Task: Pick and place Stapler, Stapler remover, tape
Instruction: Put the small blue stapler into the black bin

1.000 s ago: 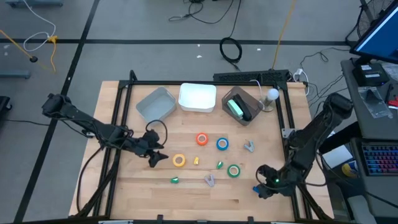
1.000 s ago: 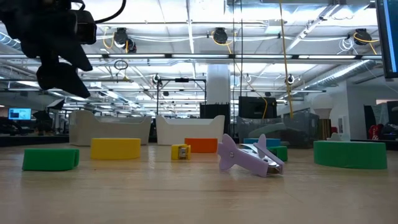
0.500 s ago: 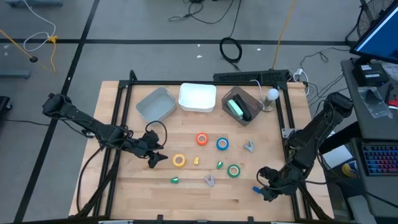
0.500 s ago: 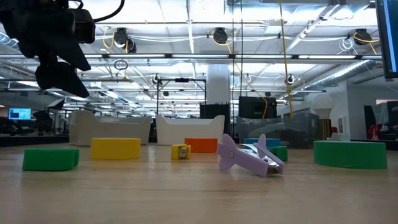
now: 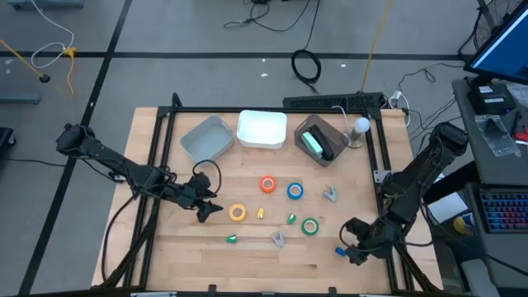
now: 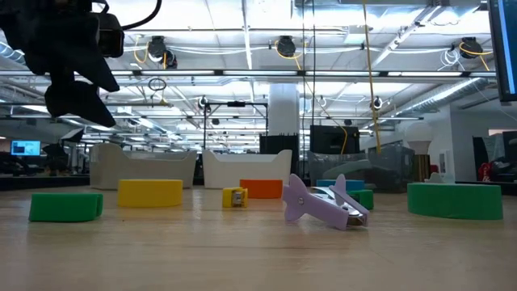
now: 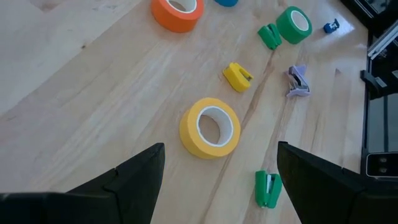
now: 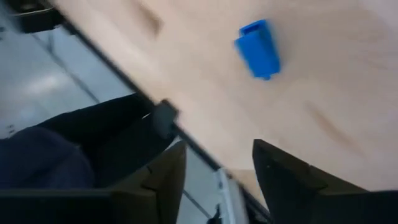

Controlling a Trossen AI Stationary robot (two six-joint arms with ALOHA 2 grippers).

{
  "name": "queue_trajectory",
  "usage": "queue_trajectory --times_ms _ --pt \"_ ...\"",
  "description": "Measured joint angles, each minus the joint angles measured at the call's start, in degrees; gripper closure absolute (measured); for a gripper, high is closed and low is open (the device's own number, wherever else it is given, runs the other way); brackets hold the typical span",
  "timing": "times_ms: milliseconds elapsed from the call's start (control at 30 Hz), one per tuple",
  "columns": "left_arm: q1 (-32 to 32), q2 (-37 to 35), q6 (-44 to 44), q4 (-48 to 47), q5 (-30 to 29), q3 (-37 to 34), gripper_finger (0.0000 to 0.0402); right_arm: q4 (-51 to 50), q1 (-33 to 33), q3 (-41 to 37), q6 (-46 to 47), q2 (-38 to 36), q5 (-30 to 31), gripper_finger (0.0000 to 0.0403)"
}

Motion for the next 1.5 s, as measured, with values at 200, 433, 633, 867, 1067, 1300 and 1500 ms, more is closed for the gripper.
queue_trajectory --times_ms 200,433,633,867,1067,1300,1500 --pt "0.0 0.0 -0.03 -0.02 0.0 0.0 0.0091 0.86 0.0 0.0 0.27 0.0 -0.03 0.0196" --pt "0.0 0.0 0.31 -0.02 0.0 0.0 0.0091 -0.02 -0.24 0.0 -3.48 0.03 0.64 0.0199" --pt "0.0 0.0 0.46 -0.02 0.02 0.0 0.0091 0.59 -1.1 0.0 -10.29 0.35 5.78 0.0195" --pt "0.0 0.0 0.46 -0.01 0.07 0.0 0.0091 1.05 -3.4 0.0 -18.68 3.43 5.78 0.0199" --pt "-0.01 0.0 0.46 -0.02 0.09 0.0 0.0091 3.34 -4.15 0.02 -21.52 8.37 2.58 0.0196" --pt "0.0 0.0 0.75 -0.02 0.09 0.0 0.0091 2.63 -4.45 0.02 -21.76 11.68 1.7 0.0197" --pt "0.0 0.0 0.73 -0.04 0.09 0.0 0.0091 4.9 -4.81 0.02 -22.64 13.62 1.7 0.0197"
